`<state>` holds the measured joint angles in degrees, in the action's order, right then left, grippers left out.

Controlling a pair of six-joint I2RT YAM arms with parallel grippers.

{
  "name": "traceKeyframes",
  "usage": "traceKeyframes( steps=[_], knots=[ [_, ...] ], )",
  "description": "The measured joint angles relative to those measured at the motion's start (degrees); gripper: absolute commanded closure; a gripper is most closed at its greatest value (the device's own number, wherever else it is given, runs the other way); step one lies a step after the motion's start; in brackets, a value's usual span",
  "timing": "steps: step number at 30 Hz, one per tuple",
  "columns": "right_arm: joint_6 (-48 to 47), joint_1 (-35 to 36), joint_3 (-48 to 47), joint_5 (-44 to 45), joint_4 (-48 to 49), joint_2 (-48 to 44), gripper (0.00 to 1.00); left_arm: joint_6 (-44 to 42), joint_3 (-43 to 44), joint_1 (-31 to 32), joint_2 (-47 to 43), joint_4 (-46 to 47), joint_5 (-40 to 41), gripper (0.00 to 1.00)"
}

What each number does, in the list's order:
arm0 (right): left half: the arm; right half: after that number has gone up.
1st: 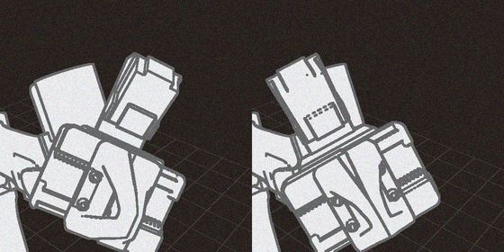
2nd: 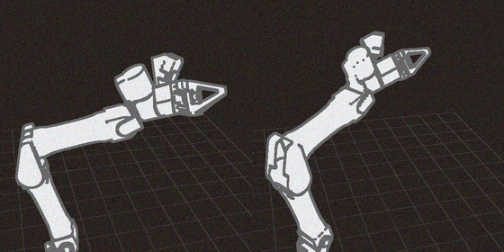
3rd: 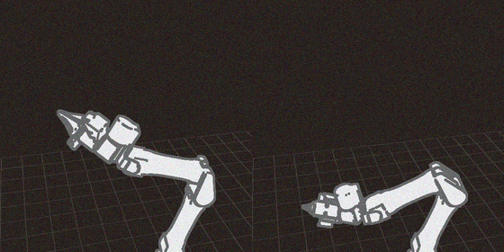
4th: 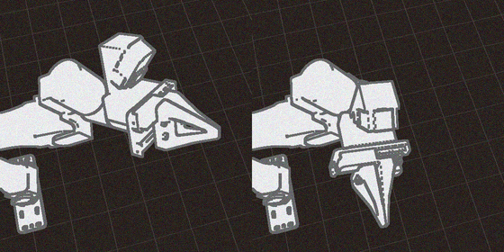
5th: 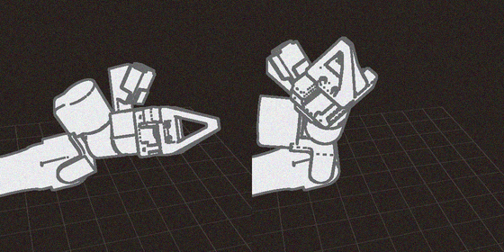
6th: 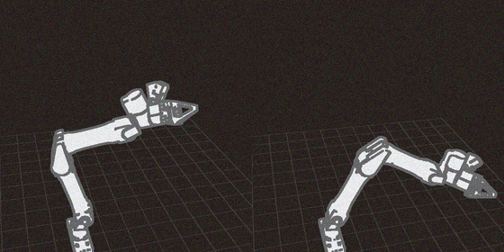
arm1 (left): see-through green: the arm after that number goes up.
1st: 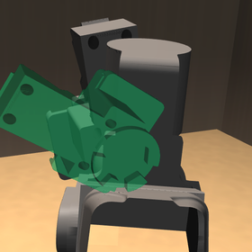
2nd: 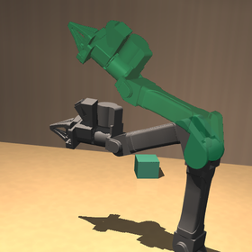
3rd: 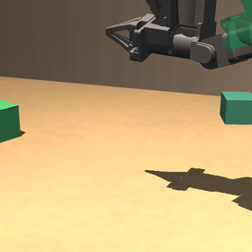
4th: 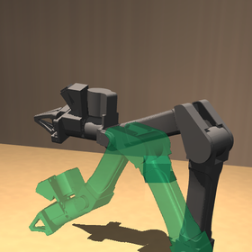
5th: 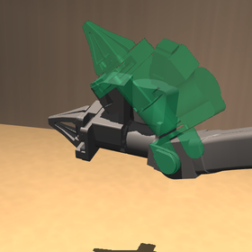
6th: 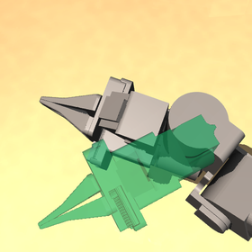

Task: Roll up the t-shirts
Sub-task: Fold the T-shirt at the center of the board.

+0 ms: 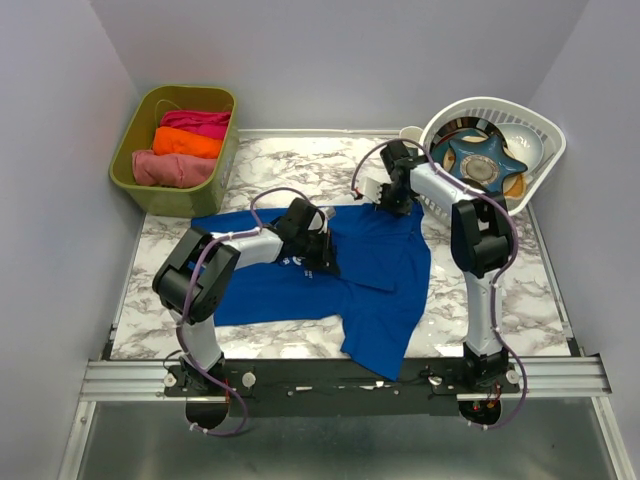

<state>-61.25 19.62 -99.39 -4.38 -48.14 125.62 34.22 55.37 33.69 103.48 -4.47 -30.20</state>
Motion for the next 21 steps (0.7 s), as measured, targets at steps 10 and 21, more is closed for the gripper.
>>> traceKeyframes(
  steps=[10,21],
  knots=[
    [-0.74,0.68,-2.36,2.08,-2.75,1.49,0.89,-2.4,-0.31,-0.37,-1.29,-3.28,-0.02,0.45],
    [2.93,0.57,8.85,-4.35,0.72,-18.56,0.52,-17.88,9.73,-5.75,-12.26,-26.67,1.99,0.39]
  ],
)
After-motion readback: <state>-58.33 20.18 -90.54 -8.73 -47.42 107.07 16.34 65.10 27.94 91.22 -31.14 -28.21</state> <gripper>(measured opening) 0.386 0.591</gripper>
